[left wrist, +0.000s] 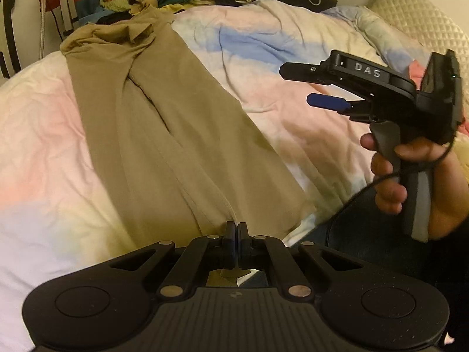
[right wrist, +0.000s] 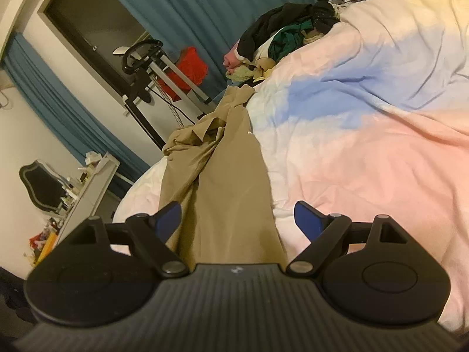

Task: Fold clothes

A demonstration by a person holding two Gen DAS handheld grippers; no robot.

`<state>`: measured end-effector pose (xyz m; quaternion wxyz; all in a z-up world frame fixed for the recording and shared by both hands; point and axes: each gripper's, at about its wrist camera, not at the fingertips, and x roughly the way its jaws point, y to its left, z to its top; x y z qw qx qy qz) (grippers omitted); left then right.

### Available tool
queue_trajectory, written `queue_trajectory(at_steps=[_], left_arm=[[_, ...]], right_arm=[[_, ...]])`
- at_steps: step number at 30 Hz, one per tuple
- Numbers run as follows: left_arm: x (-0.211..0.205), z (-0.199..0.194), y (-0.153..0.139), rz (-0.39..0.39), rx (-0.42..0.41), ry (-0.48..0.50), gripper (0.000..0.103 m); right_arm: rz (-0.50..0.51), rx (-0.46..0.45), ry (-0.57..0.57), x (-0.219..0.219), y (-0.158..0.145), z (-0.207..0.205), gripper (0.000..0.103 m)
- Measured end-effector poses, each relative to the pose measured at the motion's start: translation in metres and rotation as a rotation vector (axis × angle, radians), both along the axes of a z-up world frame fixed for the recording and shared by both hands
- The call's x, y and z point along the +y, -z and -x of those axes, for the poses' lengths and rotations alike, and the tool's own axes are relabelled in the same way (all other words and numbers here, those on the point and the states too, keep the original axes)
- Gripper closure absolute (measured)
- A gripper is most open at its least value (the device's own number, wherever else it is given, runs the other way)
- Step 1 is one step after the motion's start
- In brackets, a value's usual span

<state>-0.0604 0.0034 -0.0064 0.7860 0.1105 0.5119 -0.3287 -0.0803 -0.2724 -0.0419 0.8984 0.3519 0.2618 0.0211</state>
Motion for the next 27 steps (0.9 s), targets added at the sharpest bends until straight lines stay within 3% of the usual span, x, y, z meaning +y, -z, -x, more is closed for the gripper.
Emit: queue_trajectory(at_steps=[9, 14, 16, 21, 24, 27], left_arm=[[-0.031, -0.004, 0.066, -0.016, 0.060, -0.054, 0.100], [-0.027, -0.013, 0.070, 0.064, 0.119, -0.079, 0.066], [-0.022, -0.018, 0.061, 0.099, 0.115, -0.090, 0.058], [-0.018, -0.049, 0.034, 0.108, -0.016, -0.132, 0.051], [-0.022, -0.096, 0.023, 0.121, -0.081, -0.228, 0.047], [-0.034, -0.154, 0.015, 0.076, -0.229, -0.290, 0.047]], right_arm=[[0.042, -0.007, 0.003, 0.003, -0.001, 0.000, 0.018], [0.098, -0.024, -0.008, 0.008, -0.006, 0.002, 0.018], [0.123, -0.033, -0.005, 0.010, -0.009, 0.002, 0.018], [0.205, -0.044, 0.039, 0.009, -0.012, -0.005, 0.018], [0.226, -0.020, 0.062, 0.007, -0.005, -0.018, 0.018], [0.222, 0.019, 0.060, 0.005, 0.009, -0.034, 0.018]])
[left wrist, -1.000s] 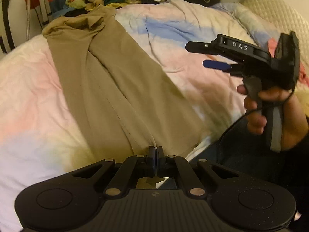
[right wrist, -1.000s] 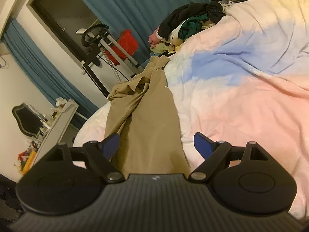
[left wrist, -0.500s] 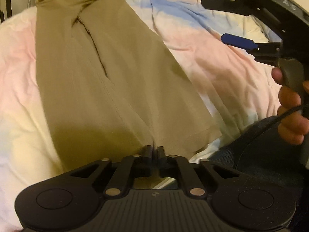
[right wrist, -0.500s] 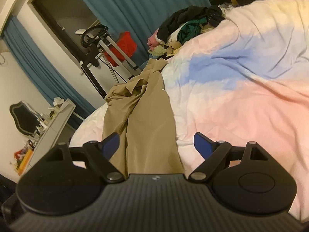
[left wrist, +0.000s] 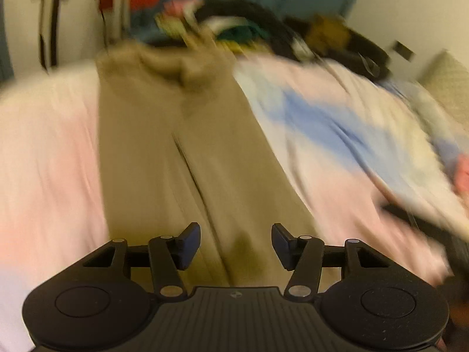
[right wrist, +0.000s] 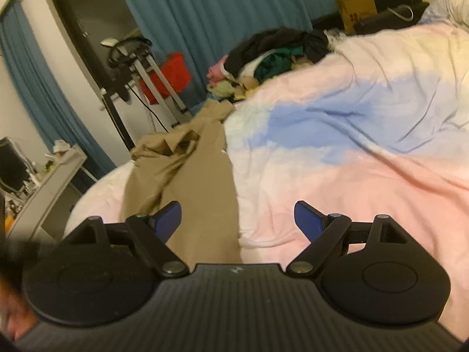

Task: Fold clothes

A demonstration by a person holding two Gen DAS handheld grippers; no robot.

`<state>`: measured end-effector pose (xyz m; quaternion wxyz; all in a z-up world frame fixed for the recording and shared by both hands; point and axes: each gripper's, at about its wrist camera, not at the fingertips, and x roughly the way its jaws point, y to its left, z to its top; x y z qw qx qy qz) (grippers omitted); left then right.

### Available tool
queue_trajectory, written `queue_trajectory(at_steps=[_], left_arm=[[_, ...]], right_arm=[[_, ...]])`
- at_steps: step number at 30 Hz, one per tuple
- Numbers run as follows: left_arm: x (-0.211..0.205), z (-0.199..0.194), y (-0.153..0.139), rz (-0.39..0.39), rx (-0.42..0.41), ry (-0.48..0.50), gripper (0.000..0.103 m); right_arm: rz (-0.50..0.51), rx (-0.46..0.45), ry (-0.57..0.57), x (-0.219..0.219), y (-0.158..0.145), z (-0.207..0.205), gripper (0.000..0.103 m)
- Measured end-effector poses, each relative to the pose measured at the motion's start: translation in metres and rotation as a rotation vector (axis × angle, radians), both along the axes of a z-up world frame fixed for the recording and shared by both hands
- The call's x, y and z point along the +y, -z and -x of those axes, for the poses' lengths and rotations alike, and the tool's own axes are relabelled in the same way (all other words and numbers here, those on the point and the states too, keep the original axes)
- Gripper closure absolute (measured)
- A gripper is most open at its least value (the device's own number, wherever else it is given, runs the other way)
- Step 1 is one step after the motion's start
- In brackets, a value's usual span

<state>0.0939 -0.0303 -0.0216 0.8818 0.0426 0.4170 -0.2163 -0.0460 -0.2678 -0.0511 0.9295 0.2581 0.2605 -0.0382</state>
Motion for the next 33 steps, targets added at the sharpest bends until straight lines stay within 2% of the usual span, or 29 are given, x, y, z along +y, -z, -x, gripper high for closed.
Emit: queue_trajectory(at_steps=[4, 8, 13, 21, 23, 26, 30, 33], left_arm=[[-0.024, -0.078, 0.000, -0.092, -0.173, -0.088, 0.047], [-0.053, -0.141, 0.014, -0.174, -0.283, -0.139, 0.047], [-0.085, -0.203, 0.044, -0.210, -0.273, -0.143, 0.047], [-0.098, -0.265, 0.060, -0.211, -0.319, -0.257, 0.047], [-0.092, -0.266, 0.057, -0.175, -0.307, -0.282, 0.047], [-0.076, -0.245, 0.042, -0.082, -0.252, -0.313, 0.045], [-0.049, -0.178, 0.014, 0.024, -0.179, -0.256, 0.043], [-0.036, -0.118, 0.003, 0.017, -0.141, -0.196, 0.042]], right_arm=[[0.042, 0.032, -0.012, 0.005, 0.016, -0.024, 0.018], [0.070, 0.029, -0.060, 0.016, 0.028, -0.045, 0.018], [0.076, 0.000, -0.141, 0.025, 0.042, -0.064, 0.018], [-0.004, -0.040, -0.098, 0.008, 0.059, -0.083, 0.018], [-0.013, -0.047, -0.078, 0.005, 0.062, -0.086, 0.018], [-0.024, -0.048, -0.067, 0.004, 0.062, -0.090, 0.018], [-0.012, -0.061, -0.066, 0.004, 0.056, -0.088, 0.018], [-0.005, -0.069, -0.068, 0.005, 0.049, -0.082, 0.018]])
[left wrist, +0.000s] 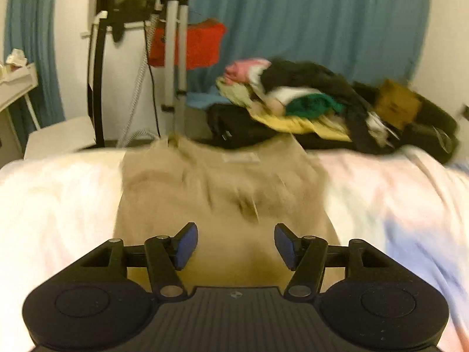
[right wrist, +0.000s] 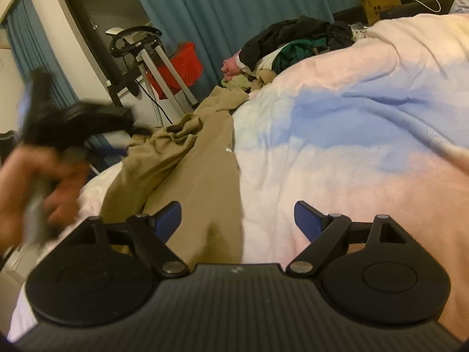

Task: Fold clothes

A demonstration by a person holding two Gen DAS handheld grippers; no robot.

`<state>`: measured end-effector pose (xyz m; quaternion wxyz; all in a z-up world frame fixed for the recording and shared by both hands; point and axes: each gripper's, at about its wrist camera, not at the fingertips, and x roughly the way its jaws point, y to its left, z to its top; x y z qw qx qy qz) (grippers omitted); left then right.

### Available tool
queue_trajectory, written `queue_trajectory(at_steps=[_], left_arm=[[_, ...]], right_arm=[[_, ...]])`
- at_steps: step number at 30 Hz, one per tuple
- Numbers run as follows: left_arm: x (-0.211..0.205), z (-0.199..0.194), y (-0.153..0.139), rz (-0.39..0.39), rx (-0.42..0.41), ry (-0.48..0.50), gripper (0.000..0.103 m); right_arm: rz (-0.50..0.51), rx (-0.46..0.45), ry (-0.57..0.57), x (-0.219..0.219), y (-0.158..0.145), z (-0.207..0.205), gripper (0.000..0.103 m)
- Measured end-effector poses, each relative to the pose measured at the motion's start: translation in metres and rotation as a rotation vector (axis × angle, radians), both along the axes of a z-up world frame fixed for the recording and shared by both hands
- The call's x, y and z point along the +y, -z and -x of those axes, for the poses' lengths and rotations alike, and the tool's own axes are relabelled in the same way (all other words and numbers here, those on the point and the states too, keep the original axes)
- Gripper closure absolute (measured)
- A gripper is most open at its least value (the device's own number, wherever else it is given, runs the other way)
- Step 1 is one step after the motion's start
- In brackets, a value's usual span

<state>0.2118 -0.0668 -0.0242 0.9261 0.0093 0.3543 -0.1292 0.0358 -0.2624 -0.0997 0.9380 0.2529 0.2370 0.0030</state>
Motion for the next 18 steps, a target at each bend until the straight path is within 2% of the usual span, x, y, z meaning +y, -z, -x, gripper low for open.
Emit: queue_trajectory(at_steps=[3, 6, 8, 11, 15, 17, 18], left_arm=[[0.012, 0.060, 0.002, -0.009, 0.037, 0.038, 0.042], [0.025, 0.100, 0.015, -0.009, 0.102, 0.037, 0.048], [0.034, 0.122, 0.025, -0.007, 0.139, 0.025, 0.059], [0.042, 0.148, 0.039, 0.000, 0.176, 0.050, 0.067], [0.037, 0.166, 0.048, -0.055, 0.116, 0.090, 0.074], [0.028, 0.171, 0.051, -0.119, 0.072, 0.129, 0.086], [0.027, 0.172, 0.051, -0.127, 0.064, 0.135, 0.089]], right_arm=[[0.024, -0.014, -0.006, 0.004, -0.012, 0.013, 0.018], [0.056, -0.029, -0.010, 0.008, -0.025, 0.028, 0.018], [0.076, -0.043, -0.007, 0.010, -0.035, 0.040, 0.018], [0.092, -0.034, 0.001, 0.012, -0.044, 0.055, 0.018], [0.051, -0.012, -0.004, 0.010, -0.047, 0.074, 0.018], [0.047, -0.011, -0.008, 0.011, -0.049, 0.082, 0.018], [0.056, -0.010, -0.009, 0.012, -0.050, 0.085, 0.018]])
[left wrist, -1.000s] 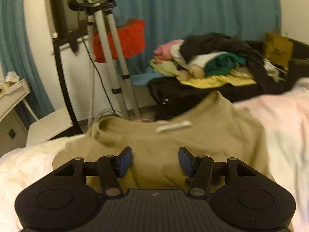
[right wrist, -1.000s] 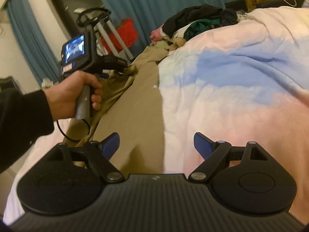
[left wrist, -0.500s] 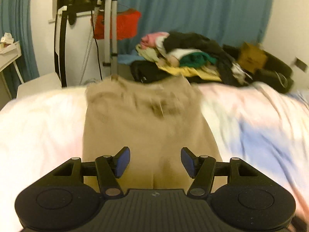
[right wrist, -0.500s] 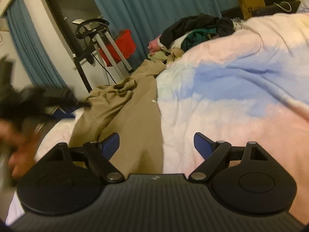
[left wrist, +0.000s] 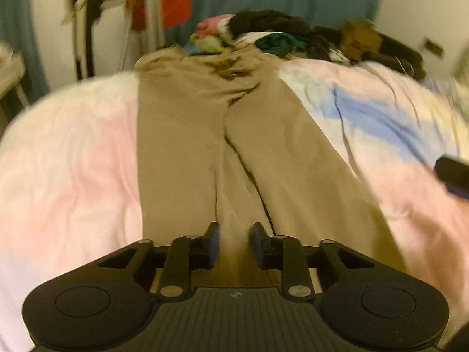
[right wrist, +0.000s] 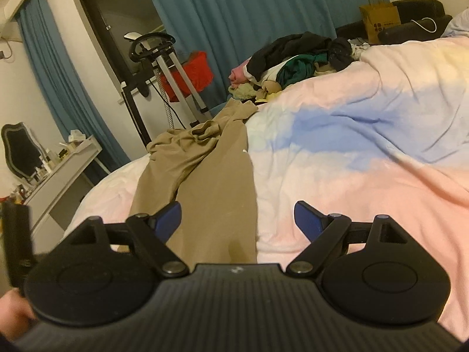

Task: Fold clothes

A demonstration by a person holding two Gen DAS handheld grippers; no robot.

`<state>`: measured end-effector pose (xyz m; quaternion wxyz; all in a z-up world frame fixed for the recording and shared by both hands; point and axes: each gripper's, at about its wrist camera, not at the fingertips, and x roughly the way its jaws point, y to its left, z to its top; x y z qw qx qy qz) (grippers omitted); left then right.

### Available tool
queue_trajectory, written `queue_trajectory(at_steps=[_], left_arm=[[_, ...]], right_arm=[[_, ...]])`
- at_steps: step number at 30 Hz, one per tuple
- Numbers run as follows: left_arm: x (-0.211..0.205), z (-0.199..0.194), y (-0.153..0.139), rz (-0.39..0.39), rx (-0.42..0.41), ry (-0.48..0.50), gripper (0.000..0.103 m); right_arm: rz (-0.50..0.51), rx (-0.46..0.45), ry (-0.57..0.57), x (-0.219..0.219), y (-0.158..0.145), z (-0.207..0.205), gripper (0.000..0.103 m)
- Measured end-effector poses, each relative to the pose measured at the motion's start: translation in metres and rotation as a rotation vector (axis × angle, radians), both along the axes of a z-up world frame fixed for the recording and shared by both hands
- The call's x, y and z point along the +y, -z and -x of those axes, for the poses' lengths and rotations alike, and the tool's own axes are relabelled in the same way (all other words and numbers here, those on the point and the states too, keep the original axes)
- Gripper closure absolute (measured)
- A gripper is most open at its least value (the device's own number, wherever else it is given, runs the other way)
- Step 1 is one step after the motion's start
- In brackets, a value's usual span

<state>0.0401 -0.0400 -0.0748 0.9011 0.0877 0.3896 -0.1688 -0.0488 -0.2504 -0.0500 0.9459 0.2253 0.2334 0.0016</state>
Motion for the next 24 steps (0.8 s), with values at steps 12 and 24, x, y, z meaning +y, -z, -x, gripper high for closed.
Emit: queue_trajectory(at_steps=[12, 24], left_arm=[[-0.008, 0.014, -0.016, 0.063, -0.069, 0.048, 0.079], [-0.017, 0.006, 0.015, 0.001, -0.038, 0.036, 0.102]], right_arm=[[0.062, 0.037, -0.031, 0.014, 0.003, -0.001, 0.018], [0.019, 0.084, -0.049, 0.014, 0.013, -0.011, 0.018]])
